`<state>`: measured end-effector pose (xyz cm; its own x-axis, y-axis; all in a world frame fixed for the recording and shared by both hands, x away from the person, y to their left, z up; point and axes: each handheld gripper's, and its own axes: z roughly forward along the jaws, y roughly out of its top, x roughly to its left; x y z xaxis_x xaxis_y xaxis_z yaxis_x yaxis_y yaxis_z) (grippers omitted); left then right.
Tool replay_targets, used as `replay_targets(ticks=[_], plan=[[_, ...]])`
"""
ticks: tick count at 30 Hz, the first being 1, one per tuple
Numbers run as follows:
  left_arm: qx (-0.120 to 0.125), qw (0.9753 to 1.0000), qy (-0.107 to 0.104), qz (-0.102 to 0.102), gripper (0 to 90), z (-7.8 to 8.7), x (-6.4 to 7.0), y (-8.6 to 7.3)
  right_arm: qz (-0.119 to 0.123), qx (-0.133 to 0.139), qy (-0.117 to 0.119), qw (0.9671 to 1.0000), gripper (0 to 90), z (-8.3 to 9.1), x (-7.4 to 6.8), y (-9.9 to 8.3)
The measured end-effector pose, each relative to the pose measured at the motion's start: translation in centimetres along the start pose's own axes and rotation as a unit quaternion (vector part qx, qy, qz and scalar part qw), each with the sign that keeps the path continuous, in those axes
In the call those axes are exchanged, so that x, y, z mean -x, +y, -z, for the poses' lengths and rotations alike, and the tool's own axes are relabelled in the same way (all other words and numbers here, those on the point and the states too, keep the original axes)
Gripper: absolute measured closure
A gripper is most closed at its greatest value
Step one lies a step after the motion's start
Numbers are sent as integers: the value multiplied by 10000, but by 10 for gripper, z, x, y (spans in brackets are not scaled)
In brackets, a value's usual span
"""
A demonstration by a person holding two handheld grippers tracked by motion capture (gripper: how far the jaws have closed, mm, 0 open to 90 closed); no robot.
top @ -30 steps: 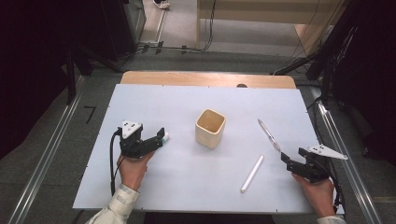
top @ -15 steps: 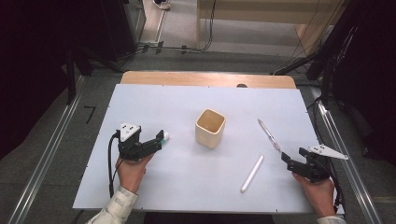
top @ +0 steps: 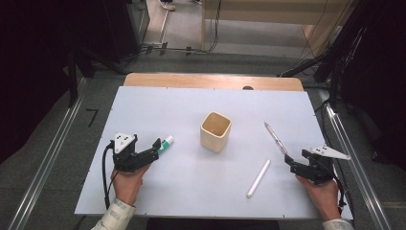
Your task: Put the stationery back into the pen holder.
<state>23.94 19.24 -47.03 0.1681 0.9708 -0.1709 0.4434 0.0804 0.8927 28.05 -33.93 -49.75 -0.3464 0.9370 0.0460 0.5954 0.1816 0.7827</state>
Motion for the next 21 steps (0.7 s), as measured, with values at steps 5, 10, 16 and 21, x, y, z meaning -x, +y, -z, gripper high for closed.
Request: replay_targets(ticks=[5, 10, 16, 21], plan=[[-34, 10000, 4, -9, 149, 1, -3, -3, 41, -35, 3, 10000, 277, -5, 0, 3], [-94, 10000, -11, -4, 140, 0, -5, -5, 76, -30, -35, 10000, 288, -9, -1, 7], [-82, 10000, -6, 8, 140, 0, -5, -5, 158, -23, -59, 9999, 291, -17, -4, 14], [-88, 10000, -14, 4, 140, -1, -4, -6, 174, 31, -90, 9998, 305, -23, -4, 19]])
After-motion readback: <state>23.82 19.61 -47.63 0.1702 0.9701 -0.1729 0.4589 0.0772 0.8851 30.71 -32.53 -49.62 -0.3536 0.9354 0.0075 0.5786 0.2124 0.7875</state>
